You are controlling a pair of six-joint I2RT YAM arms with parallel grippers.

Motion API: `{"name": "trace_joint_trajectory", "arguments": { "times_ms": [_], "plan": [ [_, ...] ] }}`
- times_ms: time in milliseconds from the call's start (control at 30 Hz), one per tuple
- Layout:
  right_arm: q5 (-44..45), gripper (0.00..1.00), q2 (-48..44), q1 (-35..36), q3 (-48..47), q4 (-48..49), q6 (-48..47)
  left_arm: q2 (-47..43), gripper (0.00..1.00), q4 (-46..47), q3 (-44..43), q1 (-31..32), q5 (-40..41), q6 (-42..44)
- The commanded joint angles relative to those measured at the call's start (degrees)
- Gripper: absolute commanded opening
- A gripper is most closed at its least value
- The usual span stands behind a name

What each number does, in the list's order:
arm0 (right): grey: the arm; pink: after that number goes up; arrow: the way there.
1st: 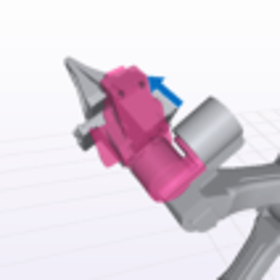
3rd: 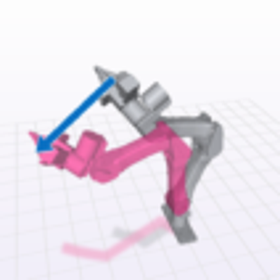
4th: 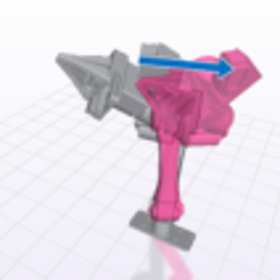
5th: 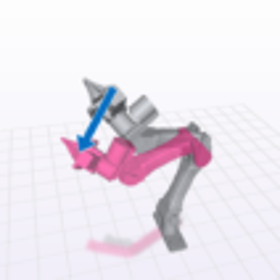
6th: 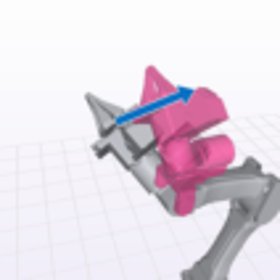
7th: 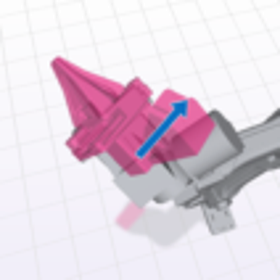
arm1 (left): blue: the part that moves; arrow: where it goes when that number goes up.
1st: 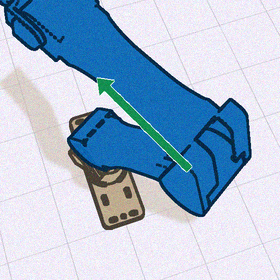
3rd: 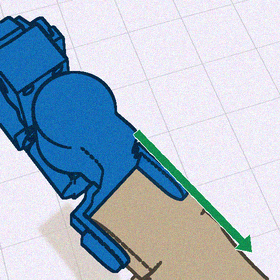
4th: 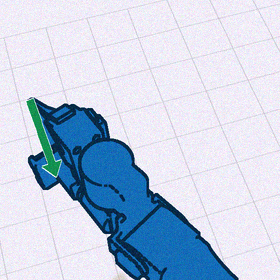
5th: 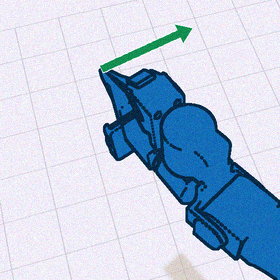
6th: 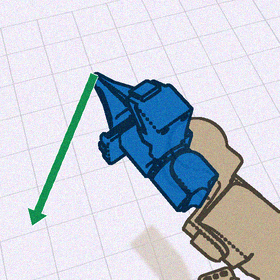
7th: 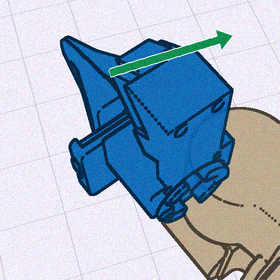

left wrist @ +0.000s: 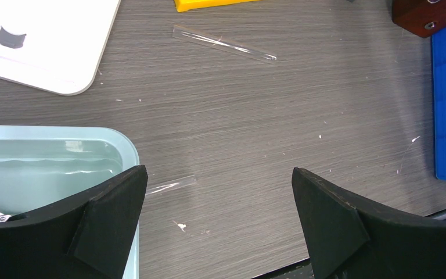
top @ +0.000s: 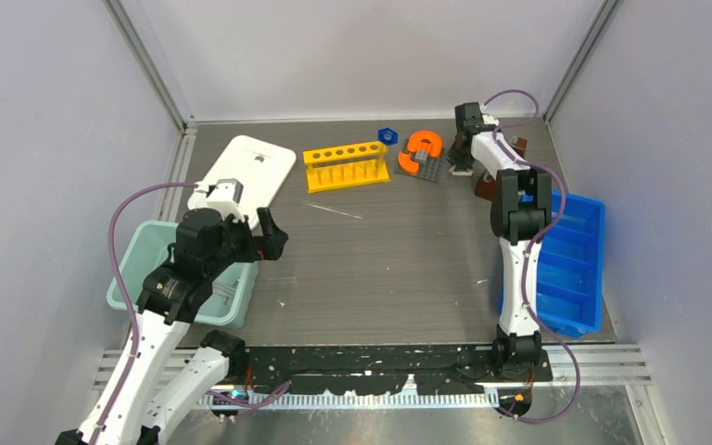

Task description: Organize the chemistry lab equipment

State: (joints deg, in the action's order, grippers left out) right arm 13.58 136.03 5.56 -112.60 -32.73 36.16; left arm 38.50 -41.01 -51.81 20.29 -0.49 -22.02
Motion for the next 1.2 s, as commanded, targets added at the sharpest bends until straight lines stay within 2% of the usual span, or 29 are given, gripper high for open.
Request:
{"name": "trace_joint_trajectory", "arguments": {
  "times_ms": [0, 333, 767, 867, 1167],
  "plan": [
    [-0.29, 0.15, -3.19, 0.24, 1.09, 0.39, -0.6, -0.35, 1.0, 1.09, -0.22, 0.24, 1.13, 0.58],
    [-2.38, 0.11, -14.96, 0.72, 7.66, 2.15, -3.6, -0.02, 0.98, 1.12, -0.15, 0.21, 1.39, 0.58],
    [-7.35, 0.11, -40.97, 7.44, 41.82, 14.86, -5.16, 1.26, 0.99, 1.44, 0.03, 0.27, 0.76, 0.09],
    [-9.29, 0.11, -45.95, 9.9, 47.14, 16.62, -6.36, 1.7, 0.99, 1.2, 0.28, 0.27, -1.7, -0.75],
    [-19.48, 0.12, -59.84, 23.9, 62.55, 23.78, -13.21, 5.0, 0.97, 1.98, 0.13, 0.27, -14.71, -7.64]
  ]
}}
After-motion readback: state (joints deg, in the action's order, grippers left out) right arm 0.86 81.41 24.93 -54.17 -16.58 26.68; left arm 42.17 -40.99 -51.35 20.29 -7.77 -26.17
